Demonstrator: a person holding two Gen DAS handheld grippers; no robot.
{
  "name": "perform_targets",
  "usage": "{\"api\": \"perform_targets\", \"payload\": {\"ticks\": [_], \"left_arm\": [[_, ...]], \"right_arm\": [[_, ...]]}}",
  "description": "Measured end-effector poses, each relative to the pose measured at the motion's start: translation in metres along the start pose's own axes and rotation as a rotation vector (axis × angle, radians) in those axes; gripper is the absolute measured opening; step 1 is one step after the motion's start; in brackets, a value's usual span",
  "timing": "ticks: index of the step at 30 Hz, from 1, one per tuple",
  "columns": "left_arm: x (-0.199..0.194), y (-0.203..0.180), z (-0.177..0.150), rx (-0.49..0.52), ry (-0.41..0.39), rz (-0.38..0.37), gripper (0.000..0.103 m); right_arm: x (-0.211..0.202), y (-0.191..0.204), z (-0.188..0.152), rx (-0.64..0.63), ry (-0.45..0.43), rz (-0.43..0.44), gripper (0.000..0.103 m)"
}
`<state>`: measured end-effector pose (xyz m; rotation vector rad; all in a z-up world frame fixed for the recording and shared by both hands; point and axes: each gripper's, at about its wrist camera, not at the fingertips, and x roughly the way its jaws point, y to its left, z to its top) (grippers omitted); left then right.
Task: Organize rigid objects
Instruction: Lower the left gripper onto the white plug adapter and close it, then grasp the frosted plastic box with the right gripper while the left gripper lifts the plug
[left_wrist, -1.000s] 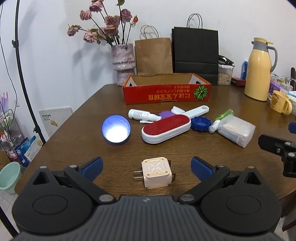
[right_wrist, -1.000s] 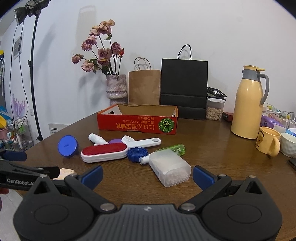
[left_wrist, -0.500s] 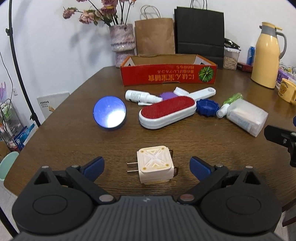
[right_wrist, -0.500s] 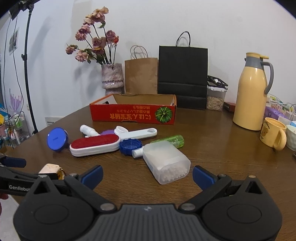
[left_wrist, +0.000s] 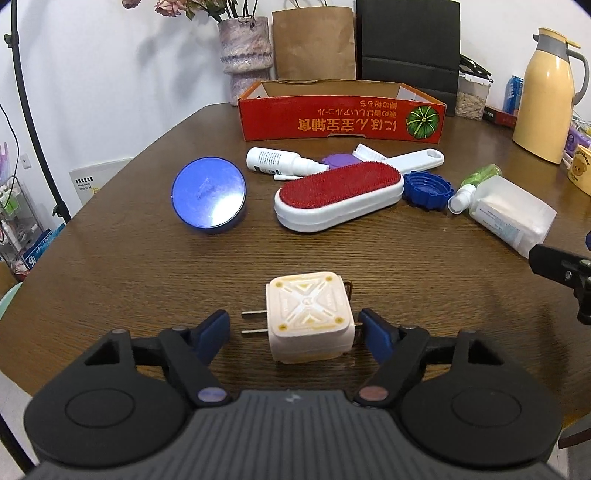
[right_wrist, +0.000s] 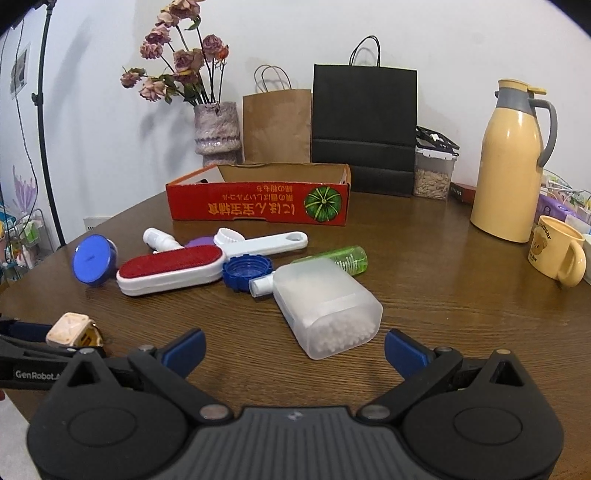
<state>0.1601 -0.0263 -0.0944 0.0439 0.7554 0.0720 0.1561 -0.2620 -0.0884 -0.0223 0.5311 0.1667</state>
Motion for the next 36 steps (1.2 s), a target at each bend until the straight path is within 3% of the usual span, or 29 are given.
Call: {"api": "perform_targets", "payload": {"ticks": [4,7,26,36], "left_arm": [[0.003,-0.001,0.002,-0.002,-0.004,0.001,0.078],[0.004,0.001,0.003,-0.027,-0.007,-0.027,0.068],[0.015,0.000,0.017,-0.022,-0.029,-0.021,0.068],[0.017,0.000,0.029,-0.022,-0.055,-0.039,0.068]], "right_arm": [[0.008,-0.001,0.000,0.001,0.011,0.001,0.103],[0.013,-0.001,0.000,0.003,0.019,0.002,0.103],[0.033,-0.013,0.009,0.004,0.039,-0.029,0.103],[0.064,-0.024,0.022,-0.040,0.070,-0.052,0.103]]}}
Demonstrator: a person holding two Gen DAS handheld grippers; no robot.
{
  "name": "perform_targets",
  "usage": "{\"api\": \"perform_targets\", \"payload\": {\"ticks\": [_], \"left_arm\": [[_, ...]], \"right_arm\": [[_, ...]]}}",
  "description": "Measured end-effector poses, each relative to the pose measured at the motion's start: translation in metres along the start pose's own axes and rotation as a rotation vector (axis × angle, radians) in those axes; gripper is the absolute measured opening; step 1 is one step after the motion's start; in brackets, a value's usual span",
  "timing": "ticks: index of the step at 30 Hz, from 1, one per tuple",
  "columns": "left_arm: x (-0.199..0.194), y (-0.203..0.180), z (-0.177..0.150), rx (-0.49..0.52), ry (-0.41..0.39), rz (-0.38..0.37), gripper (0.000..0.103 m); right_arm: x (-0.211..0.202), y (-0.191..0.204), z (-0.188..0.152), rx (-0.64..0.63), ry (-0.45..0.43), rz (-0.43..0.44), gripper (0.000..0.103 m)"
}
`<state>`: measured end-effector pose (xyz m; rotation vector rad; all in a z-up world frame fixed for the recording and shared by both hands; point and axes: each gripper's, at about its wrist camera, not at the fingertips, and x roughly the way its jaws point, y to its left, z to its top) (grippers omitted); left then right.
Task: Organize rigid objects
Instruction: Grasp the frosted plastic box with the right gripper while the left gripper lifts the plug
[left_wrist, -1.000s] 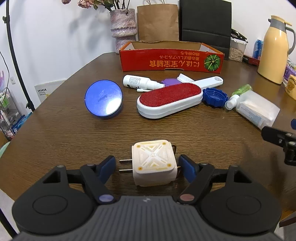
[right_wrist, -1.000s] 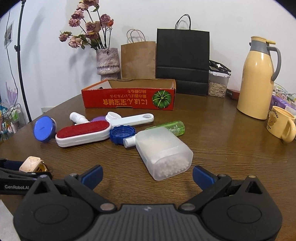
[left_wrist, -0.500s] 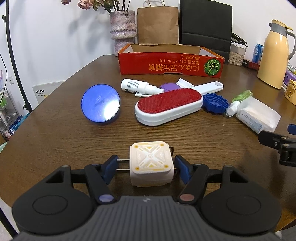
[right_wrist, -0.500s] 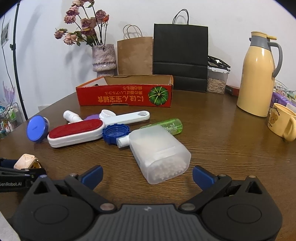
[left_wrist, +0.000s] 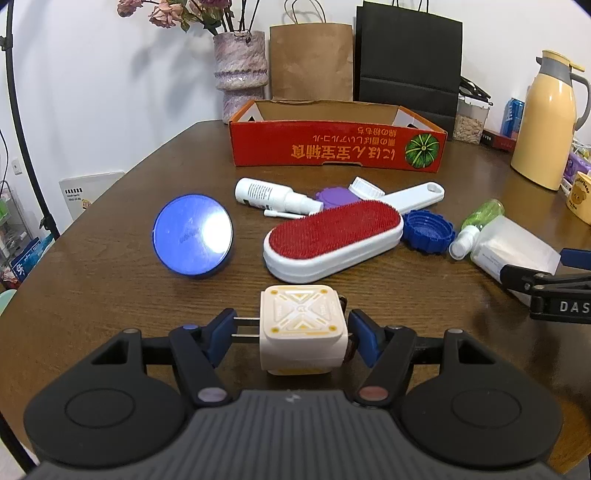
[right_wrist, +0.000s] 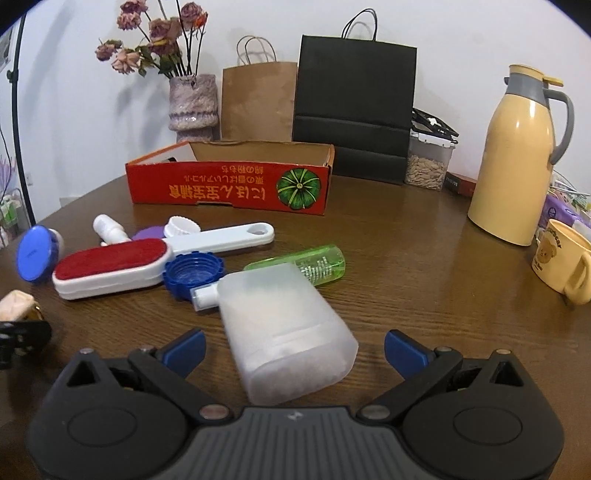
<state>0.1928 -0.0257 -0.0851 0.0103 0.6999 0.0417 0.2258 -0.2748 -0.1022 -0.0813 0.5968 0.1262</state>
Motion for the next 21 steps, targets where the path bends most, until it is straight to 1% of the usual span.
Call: {"api": "perform_targets", "payload": {"ticks": [7,11,14,16,19,21], "left_arm": [[-0.002,-0.001,0.008,0.000,-0.025,-0.016,0.068],[-0.003,-0.002,0.013,0.009,-0.038,-0.018,0.068],[-0.004,-0.002,0.017,0.008,-0.049,-0.022,0.068],[-0.005,-0.002,0.020,0.009,-0.057,-0.025,0.068],[-0.005,-0.003,0.023,0.011,-0.066,-0.030,0.068],[-0.004,-0.004,0.024,0.010,-0.070,-0.034,0.068]], "right_arm": [[0.014,0.001,0.010,-0.049,0.016,0.023,0.103],[0.021,0.004,0.014,-0.073,0.029,0.044,0.099],[0.025,0.004,0.016,-0.075,0.044,0.054,0.090],[0.028,0.002,0.017,-0.069,0.055,0.062,0.080],[0.027,0.001,0.016,-0.062,0.054,0.090,0.070],[0.025,0.001,0.016,-0.056,0.045,0.102,0.066]]}}
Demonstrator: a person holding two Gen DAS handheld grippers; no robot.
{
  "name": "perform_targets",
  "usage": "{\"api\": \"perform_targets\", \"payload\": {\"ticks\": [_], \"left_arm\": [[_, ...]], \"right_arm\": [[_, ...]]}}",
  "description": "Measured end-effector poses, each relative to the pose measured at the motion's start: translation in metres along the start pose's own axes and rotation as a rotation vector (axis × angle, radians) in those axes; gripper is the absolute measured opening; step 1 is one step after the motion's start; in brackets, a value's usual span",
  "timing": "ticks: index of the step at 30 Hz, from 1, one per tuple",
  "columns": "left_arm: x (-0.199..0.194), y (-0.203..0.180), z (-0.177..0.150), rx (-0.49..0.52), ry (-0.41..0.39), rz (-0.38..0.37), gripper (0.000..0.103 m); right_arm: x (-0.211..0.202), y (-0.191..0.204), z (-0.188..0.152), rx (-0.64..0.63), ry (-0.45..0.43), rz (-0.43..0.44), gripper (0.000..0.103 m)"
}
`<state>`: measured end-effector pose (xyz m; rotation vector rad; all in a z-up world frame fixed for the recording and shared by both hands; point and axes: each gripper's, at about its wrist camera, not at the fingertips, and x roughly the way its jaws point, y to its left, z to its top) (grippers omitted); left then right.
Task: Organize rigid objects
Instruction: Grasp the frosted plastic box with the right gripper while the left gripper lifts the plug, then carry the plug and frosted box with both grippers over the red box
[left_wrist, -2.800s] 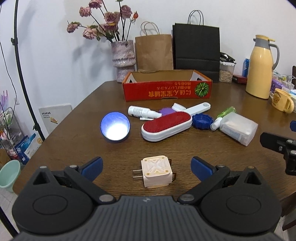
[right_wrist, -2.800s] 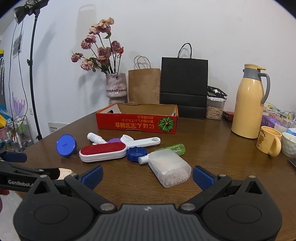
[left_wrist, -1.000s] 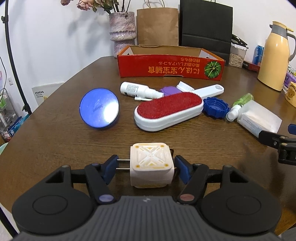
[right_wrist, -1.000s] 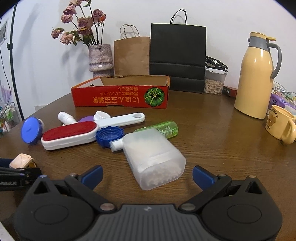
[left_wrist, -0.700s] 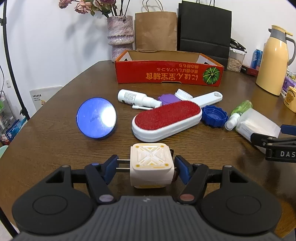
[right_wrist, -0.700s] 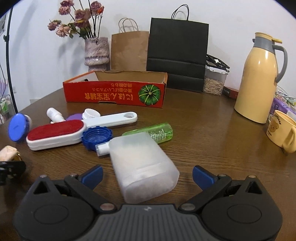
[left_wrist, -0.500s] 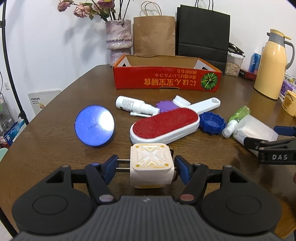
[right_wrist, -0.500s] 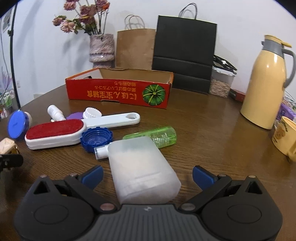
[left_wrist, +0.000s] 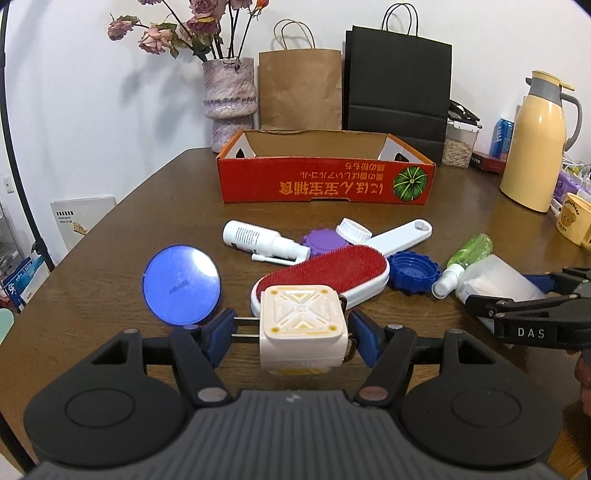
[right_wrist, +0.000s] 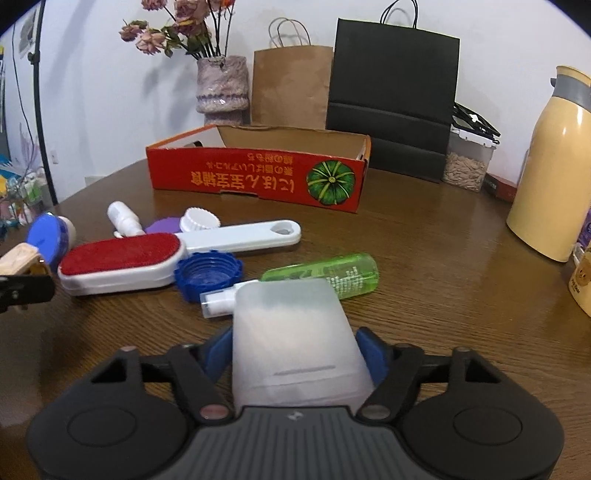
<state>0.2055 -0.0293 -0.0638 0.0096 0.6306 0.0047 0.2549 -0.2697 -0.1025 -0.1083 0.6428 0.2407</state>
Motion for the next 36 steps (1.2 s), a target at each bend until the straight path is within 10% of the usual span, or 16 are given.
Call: {"api": "perform_targets", "payload": {"ticks": [36], "left_arm": [[0.024,-0.003,0.077,-0.035,-0.134,-0.025,0.068]], "right_arm": [[-0.016,0.028,0.066,-0.002,-0.209,0.033,0.065]]}}
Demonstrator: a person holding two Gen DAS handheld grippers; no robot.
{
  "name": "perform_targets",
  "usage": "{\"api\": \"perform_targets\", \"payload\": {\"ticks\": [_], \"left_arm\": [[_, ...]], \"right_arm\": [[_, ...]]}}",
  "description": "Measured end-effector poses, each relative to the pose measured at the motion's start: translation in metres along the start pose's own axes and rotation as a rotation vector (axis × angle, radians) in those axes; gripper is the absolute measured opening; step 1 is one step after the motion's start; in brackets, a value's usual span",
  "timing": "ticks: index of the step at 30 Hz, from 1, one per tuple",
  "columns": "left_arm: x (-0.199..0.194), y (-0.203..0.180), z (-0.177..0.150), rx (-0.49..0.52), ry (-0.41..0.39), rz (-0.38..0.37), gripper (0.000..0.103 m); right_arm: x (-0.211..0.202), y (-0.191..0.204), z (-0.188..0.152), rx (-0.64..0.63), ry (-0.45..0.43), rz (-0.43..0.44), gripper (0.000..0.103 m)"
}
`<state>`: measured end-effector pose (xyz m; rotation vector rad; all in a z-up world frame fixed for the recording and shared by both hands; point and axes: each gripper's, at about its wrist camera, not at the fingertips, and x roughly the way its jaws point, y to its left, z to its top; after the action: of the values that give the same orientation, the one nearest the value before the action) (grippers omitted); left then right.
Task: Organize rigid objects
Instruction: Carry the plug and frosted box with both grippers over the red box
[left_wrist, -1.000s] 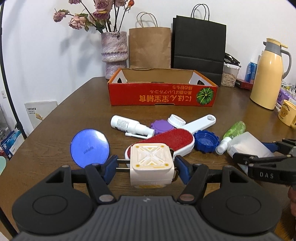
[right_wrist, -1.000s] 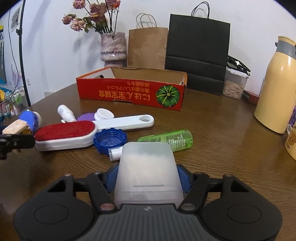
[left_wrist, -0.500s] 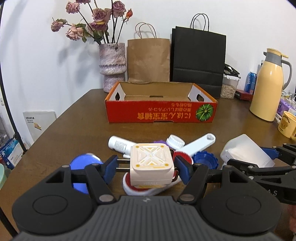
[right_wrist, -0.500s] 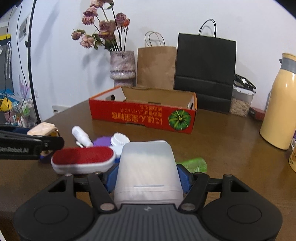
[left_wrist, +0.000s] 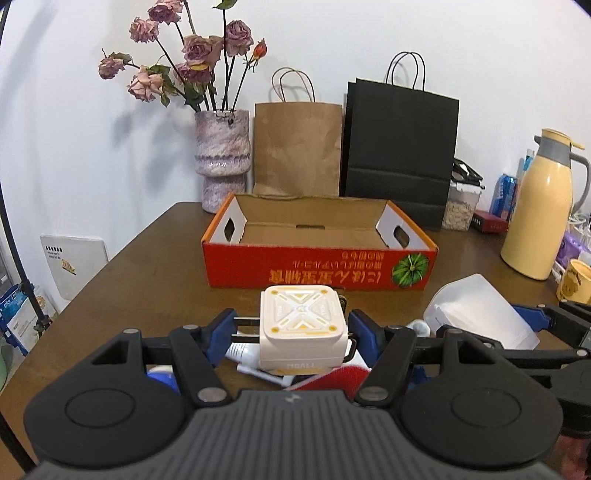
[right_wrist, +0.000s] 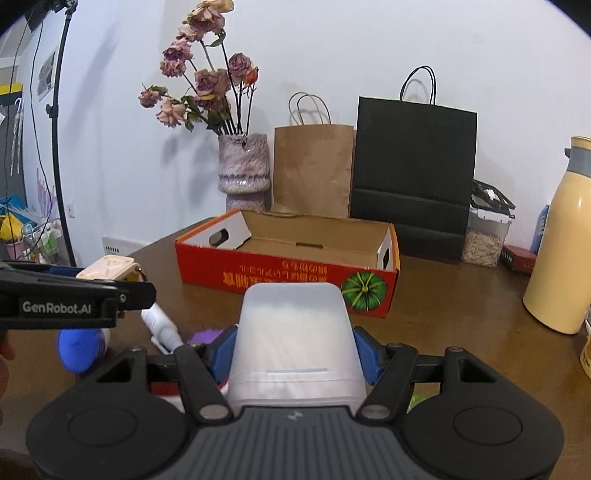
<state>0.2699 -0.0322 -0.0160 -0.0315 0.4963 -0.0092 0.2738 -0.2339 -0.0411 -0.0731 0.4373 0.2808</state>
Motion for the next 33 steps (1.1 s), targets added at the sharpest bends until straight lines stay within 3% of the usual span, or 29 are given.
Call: {"api": "perform_targets", "payload": {"ticks": [33], "left_arm": [[0.086,-0.003,0.078,-0.074,-0.060,0.048,0.068]], "right_arm": [[0.090,-0.017,0.073,0.041,-0.090,-0.067,0.065]]}}
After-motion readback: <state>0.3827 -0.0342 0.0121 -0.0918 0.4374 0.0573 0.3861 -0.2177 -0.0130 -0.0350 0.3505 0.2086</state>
